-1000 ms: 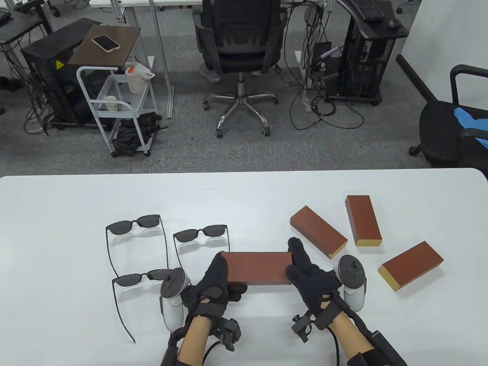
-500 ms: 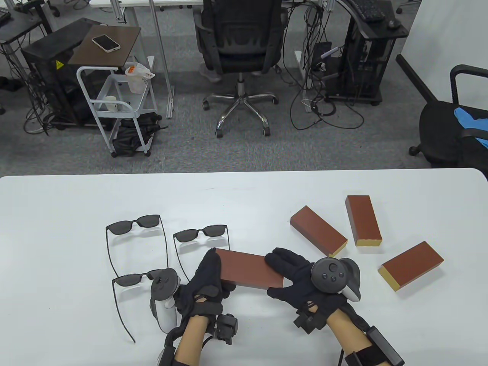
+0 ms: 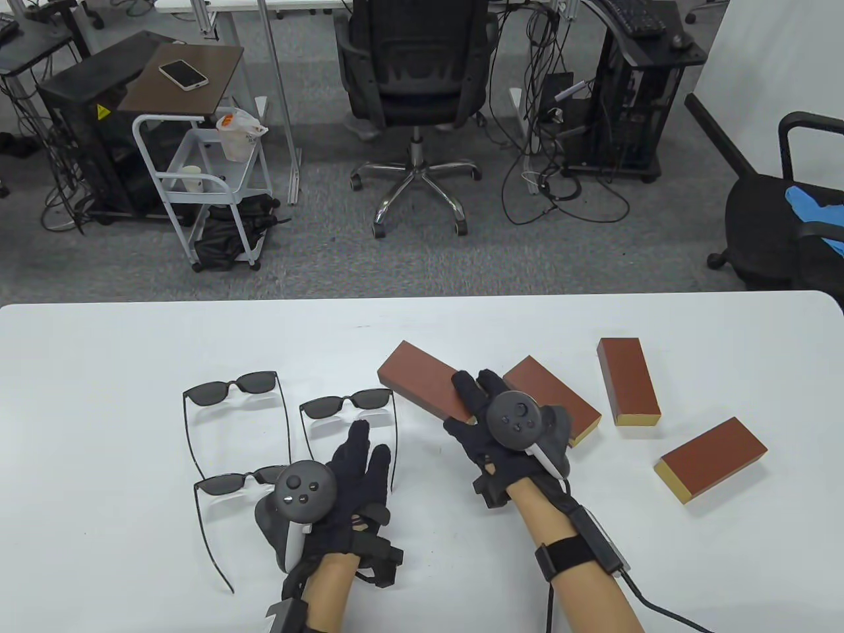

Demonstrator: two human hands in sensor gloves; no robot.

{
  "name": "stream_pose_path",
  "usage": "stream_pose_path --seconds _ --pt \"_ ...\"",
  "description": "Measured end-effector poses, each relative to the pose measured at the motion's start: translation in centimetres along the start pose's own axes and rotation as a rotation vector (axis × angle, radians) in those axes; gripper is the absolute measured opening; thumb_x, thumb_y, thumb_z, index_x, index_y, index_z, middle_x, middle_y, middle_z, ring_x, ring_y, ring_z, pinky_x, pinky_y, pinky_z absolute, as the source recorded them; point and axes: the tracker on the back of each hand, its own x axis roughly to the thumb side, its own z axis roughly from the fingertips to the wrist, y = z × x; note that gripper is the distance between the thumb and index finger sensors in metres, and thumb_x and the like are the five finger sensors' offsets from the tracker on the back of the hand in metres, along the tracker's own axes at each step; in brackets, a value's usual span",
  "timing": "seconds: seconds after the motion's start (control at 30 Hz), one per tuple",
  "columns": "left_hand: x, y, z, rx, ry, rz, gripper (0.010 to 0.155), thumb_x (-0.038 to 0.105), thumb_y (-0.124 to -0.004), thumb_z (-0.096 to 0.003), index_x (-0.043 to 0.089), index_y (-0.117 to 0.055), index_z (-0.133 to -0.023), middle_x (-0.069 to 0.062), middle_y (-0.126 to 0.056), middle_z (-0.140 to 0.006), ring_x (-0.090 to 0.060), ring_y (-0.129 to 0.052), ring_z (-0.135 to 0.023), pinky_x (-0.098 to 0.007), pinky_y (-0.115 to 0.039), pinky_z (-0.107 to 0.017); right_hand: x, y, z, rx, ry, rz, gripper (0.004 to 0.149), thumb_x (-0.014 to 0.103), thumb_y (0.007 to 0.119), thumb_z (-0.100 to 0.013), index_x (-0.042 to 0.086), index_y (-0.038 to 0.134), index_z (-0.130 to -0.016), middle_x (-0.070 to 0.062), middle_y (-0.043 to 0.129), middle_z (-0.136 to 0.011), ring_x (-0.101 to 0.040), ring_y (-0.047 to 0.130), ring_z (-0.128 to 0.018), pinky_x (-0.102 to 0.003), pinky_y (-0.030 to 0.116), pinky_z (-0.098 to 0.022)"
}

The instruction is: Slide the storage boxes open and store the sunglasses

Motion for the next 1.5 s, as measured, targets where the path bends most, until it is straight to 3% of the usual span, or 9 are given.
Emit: stream_pose_path --seconds 0.3,0.6,0.8,0.93,1.2,1.5 --pt "1.4 -0.9 0.0 -0.026 -0.060 -0.456 0.068 0.057 -0.074 -0.0471 0.027 -0.064 -0.108 -0.007 -0.065 -0.113 -0.038 -0.063 -0.103 -0.064 -0.055 -0.071 1.2 4.6 -4.8 0.057 0.116 0.194 0.067 0.050 0.094 -0.026 0.034 0.071 -0.087 -0.022 0.070 -0.093 -0.046 0.083 -0.075 -0.050 0.078 -0.054" --pt "1.6 -1.0 -0.1 -0.005 -0.084 -0.449 0.067 0.057 -0.074 -0.0466 0.028 -0.067 -0.106 -0.006 -0.067 -0.111 -0.038 -0.064 -0.103 -0.063 -0.057 -0.071 1.6 8.7 -6.4 0.141 0.164 0.183 0.063 0.051 0.092 -0.027 0.035 0.073 -0.085 -0.024 0.069 -0.092 -0.047 0.084 -0.074 -0.050 0.079 -0.053" --pt "1.3 -0.8 -0.1 0.011 -0.077 -0.447 0.066 0.057 -0.074 -0.0467 0.028 -0.067 -0.106 -0.006 -0.069 -0.110 -0.038 -0.066 -0.102 -0.063 -0.058 -0.070 2.1 10.5 -6.4 0.275 0.167 0.371 0.064 0.052 0.092 -0.027 0.036 0.071 -0.085 -0.024 0.071 -0.092 -0.046 0.086 -0.073 -0.049 0.080 -0.052" --pt "1.3 -0.7 -0.1 0.015 -0.075 -0.449 0.066 0.057 -0.074 -0.0467 0.028 -0.068 -0.105 -0.006 -0.070 -0.110 -0.038 -0.066 -0.102 -0.062 -0.059 -0.070 1.8 11.0 -5.9 0.314 0.164 0.383 0.066 0.050 0.093 -0.026 0.034 0.070 -0.085 -0.024 0.071 -0.092 -0.047 0.085 -0.073 -0.049 0.080 -0.052" --pt "1.7 -0.4 0.0 0.044 -0.096 -0.445 0.065 0.057 -0.074 -0.0467 0.029 -0.069 -0.105 -0.006 -0.071 -0.109 -0.037 -0.069 -0.100 -0.061 -0.062 -0.068 1.4 8.4 -3.6 0.289 0.093 0.357 0.071 0.055 0.090 -0.026 0.030 0.068 -0.088 -0.019 0.072 -0.093 -0.043 0.085 -0.075 -0.048 0.079 -0.054" --pt "2.4 -0.3 0.0 0.067 -0.129 -0.462 0.063 0.058 -0.075 -0.0464 0.029 -0.072 -0.103 -0.005 -0.075 -0.107 -0.037 -0.072 -0.098 -0.060 -0.064 -0.067 -1.1 0.8 3.9 0.153 -0.070 0.266 0.057 0.049 0.086 -0.031 0.028 0.076 -0.083 -0.013 0.078 -0.091 -0.040 0.085 -0.077 -0.052 0.076 -0.056"
